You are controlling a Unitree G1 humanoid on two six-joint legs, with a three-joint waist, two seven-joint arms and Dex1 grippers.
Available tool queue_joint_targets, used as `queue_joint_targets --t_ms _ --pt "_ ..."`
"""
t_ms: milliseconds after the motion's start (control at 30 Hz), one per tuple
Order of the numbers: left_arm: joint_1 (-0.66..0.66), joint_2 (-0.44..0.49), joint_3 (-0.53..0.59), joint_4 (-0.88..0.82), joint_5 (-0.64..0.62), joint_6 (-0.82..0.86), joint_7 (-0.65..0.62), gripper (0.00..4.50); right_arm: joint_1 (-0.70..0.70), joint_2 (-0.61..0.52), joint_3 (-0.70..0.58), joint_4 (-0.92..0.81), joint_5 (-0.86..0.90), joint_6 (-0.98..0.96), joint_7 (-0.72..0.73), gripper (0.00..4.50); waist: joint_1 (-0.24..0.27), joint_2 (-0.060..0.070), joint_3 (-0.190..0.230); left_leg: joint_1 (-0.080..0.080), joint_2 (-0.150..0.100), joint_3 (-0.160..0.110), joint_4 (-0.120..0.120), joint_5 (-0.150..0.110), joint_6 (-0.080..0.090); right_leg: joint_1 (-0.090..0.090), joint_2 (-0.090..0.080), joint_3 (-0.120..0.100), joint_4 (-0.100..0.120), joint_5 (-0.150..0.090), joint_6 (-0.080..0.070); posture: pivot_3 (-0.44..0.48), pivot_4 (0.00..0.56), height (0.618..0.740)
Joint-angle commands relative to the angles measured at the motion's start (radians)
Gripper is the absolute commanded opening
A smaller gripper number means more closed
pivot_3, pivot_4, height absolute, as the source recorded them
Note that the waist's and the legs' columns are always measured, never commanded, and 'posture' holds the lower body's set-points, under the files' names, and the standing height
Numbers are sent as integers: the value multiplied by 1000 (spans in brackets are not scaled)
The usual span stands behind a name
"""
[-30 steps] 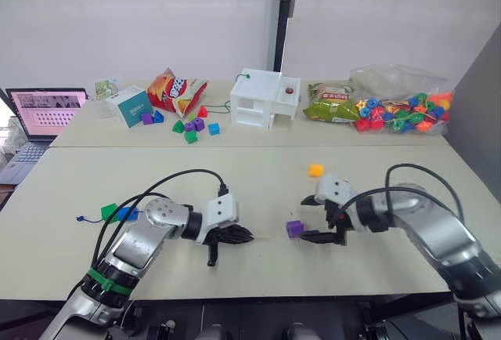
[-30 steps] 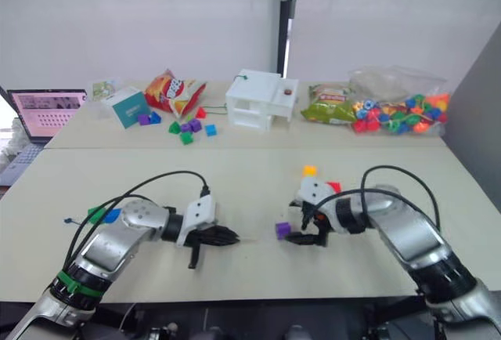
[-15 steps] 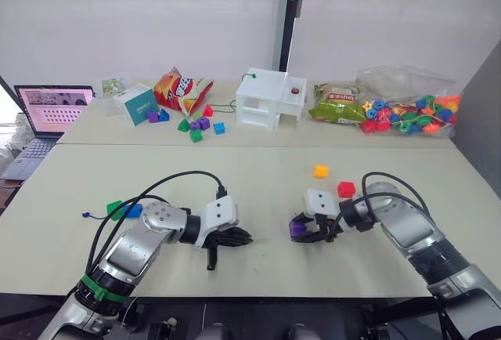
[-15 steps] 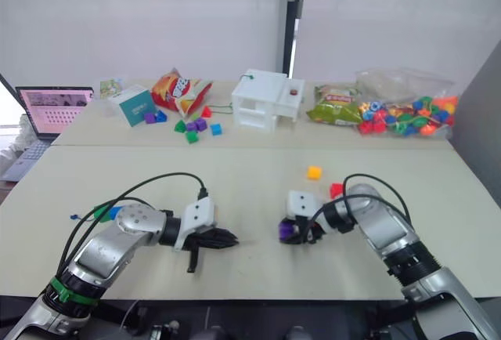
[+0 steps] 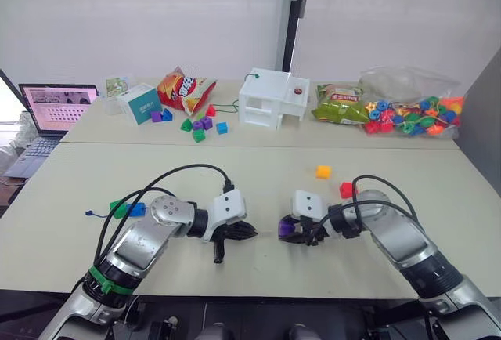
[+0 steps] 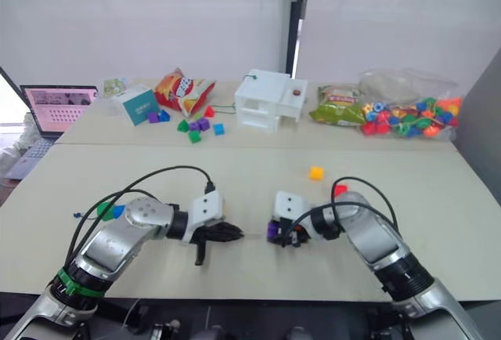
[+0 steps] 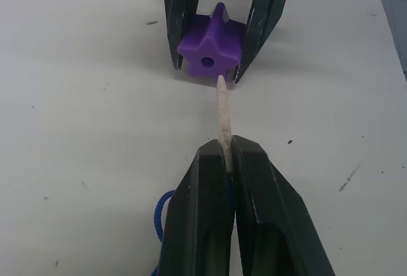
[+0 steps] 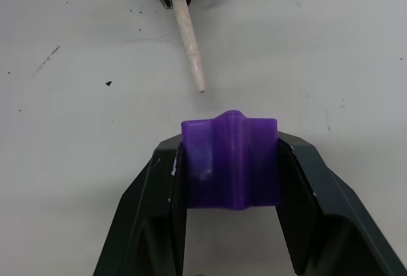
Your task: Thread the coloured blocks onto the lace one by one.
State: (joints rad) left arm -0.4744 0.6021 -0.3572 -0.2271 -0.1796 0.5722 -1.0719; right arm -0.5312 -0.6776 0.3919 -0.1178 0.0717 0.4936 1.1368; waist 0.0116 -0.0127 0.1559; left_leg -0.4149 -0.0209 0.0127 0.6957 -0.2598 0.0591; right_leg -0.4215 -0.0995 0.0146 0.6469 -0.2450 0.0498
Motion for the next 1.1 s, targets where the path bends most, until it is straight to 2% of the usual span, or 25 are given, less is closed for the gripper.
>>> queue_joint_targets --t_ms 33,667,1100 --pt "-32 -4 -13 -25 12 4 10 0 1 0 -1 -48 -4 18 -8 1373 0 0 0 0 0 0 0 0 0 0 0 0 0 0 0 0 150 740" --pt "-58 -24 -47 -5 41 6 29 0 2 -1 0 -87 1 55 -1 1373 -1 0 0 0 0 0 0 0 0 0 1 0 0 0 0 0 150 740" --pt "-102 -123 -89 17 48 20 49 0 -6 3 4 -98 1 85 -1 1373 0 0 0 0 0 0 0 0 0 0 1 0 0 0 0 0 150 740"
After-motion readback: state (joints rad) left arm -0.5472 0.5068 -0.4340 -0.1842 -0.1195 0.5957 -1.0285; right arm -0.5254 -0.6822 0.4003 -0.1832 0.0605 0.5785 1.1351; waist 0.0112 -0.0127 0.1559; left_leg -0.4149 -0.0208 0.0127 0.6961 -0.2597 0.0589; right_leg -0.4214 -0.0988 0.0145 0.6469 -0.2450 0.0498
